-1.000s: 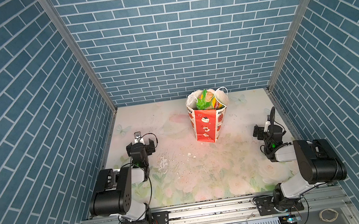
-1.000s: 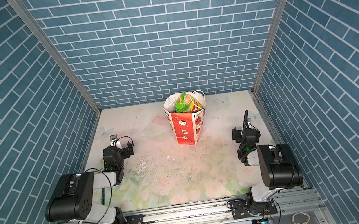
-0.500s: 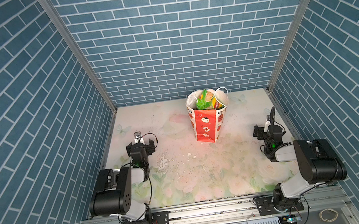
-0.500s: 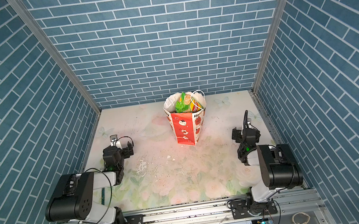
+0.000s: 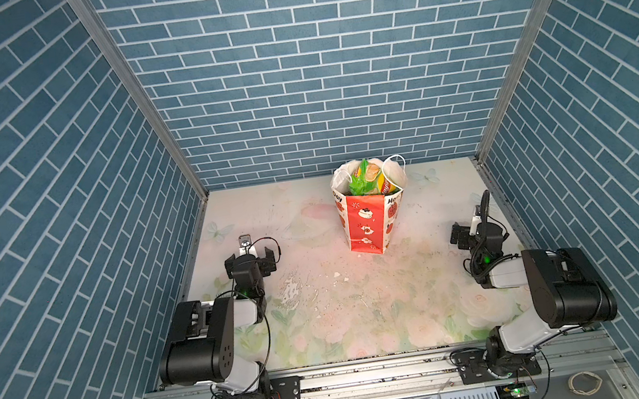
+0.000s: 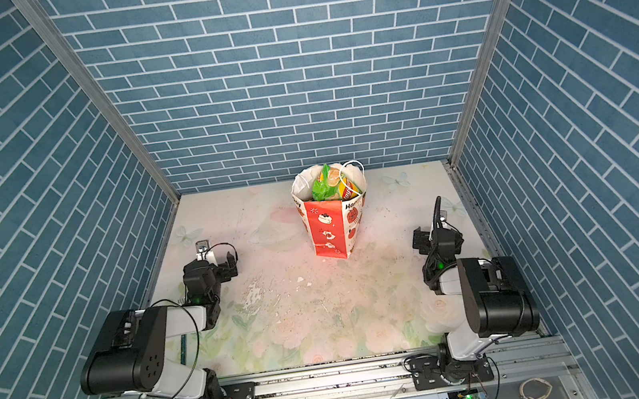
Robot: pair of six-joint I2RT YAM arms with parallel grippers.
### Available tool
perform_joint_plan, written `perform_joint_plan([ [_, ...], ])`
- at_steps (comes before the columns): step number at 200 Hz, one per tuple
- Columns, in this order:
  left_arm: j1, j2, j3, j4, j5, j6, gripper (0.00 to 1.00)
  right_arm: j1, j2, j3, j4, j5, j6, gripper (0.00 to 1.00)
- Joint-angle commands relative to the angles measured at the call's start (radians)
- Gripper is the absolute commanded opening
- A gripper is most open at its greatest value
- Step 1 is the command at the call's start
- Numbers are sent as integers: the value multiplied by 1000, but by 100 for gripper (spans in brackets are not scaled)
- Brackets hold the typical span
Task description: Take the snacks out of the paper bag
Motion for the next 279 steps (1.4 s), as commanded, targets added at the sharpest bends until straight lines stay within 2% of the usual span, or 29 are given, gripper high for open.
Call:
perform_joint_plan([
  [1, -5, 8, 22, 0, -3, 5, 100, 1, -3, 10, 8, -3, 1, 99],
  [28, -5, 8, 20, 2, 0, 8, 100, 2, -8, 12, -3, 5, 2, 99],
  [84, -8, -47, 53, -104, -41, -5, 100, 2, -15, 13, -6, 17, 6, 99],
  [123, -33, -161, 65, -224, -158, -21, 100, 8, -76, -2, -28, 47, 9, 99],
  [141, -66, -253, 108, -381, -237, -57, 100, 12, -131, 6, -92, 59, 7, 99],
  [147, -69, -286, 132, -462, -237, -89, 100, 13, -159, 23, -146, 67, 12, 99],
  [160, -88, -340, 180, -578, -236, -124, 100, 13, -228, 124, -423, 110, 84, 97],
  [171, -135, -372, 211, -638, -294, -142, 100, 14, -275, 209, -608, 115, 151, 96],
  [185, -201, -397, 257, -716, -330, -185, 100, 14, -324, 296, -764, 30, 194, 95],
  [212, -312, -382, 393, -872, -306, -270, 99, 14, -371, 490, -1076, -121, 297, 92],
  [252, -508, -309, 571, -991, -178, -287, 100, 36, -376, 709, -1308, -380, 416, 85],
  [279, -597, -263, 660, -1030, -48, -298, 99, 119, -336, 830, -1402, -427, 423, 84],
])
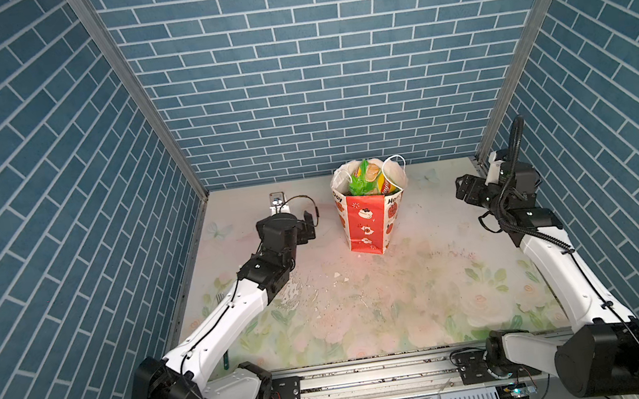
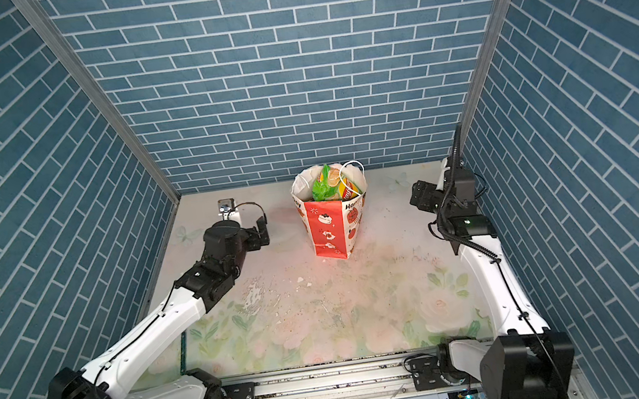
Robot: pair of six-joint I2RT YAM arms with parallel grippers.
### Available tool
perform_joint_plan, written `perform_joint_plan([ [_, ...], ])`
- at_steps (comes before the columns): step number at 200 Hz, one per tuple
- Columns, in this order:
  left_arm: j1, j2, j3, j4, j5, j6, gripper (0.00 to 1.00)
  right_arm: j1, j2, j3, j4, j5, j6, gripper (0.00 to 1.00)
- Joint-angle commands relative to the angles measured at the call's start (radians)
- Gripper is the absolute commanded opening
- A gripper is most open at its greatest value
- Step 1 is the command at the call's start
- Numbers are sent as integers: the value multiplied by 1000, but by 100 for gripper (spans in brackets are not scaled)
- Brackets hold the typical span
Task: Take the snacks out of the paper bag
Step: 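Reach the left gripper to the bag's near side while the right gripper reaches its handle, then grip the paper bag rim with the right gripper and tilt it toward the left gripper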
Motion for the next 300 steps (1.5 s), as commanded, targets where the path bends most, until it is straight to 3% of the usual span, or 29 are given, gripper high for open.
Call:
perform_joint_plan([
  [1, -61, 30, 62, -96, 135, -29, 100, 66, 32, 89, -189, -126, 67, 84],
  [52, -155, 97, 159, -117, 268, -35, 97, 171, 158, 201, -162, -187, 109, 80],
  [142, -170, 14, 77, -117, 230, -69, 98, 251, 366, 375, -149, -153, 119, 67],
  [199, -170, -28, 64, -146, 199, -62, 99, 292, 487, 514, -245, 2, 42, 61],
  [300, -170, -71, 39, -170, 171, -61, 100, 319, 617, 673, -331, 33, -4, 44],
])
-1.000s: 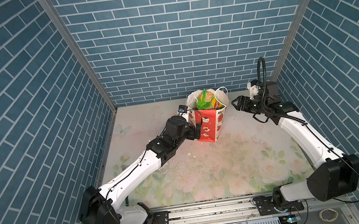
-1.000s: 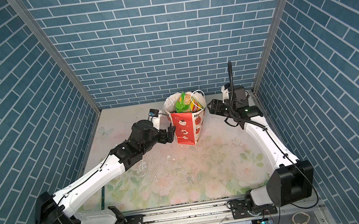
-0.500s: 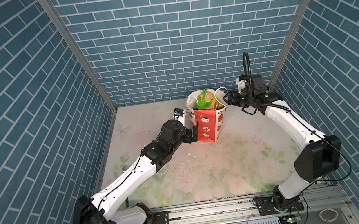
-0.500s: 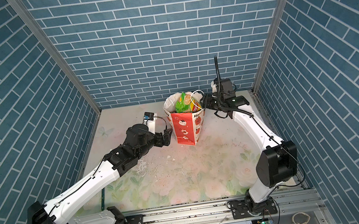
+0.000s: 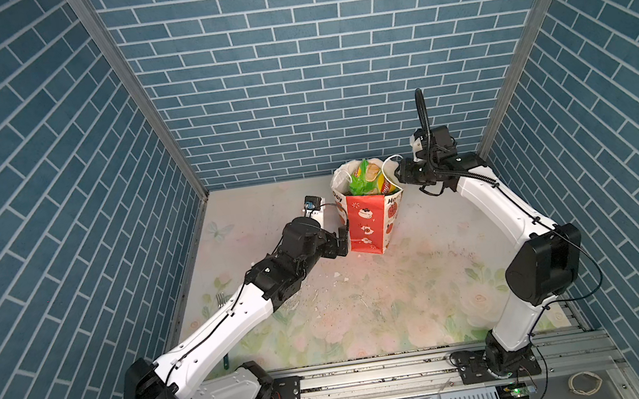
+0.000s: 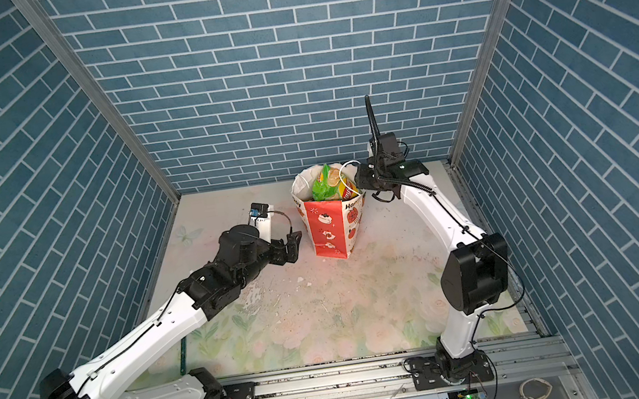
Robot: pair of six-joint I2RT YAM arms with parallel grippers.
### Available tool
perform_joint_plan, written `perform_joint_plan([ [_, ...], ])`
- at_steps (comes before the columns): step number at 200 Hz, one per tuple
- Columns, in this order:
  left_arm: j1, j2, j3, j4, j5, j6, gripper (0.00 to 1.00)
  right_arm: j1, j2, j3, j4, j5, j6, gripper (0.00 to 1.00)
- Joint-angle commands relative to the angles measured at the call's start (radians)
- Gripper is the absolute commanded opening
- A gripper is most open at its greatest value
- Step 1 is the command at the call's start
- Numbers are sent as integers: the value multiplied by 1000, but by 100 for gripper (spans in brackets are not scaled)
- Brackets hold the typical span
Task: Take the snacks out of the paper bag
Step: 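Grip the paper bag rim with the right gripper and tilt it toward the left gripper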
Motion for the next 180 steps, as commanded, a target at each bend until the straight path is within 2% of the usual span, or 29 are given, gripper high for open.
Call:
perform_joint_plan([
  [1, -5, -20, -13, -16, -18, 1, 100, 7, 33, 41, -44, 19, -22, 44],
  [78, -5, -22, -19, -30, -24, 4, 99, 9, 69, 74, -58, 17, -28, 31],
  [104, -5, -28, -19, -32, -25, 2, 100, 9, 69, 78, -57, 18, -28, 19],
  [132, -5, -42, -19, -32, -26, 1, 99, 9, 56, 71, -41, 18, -33, 0],
  [180, -5, -51, -17, -30, -16, -3, 100, 7, 23, 82, -23, 43, -78, 0],
])
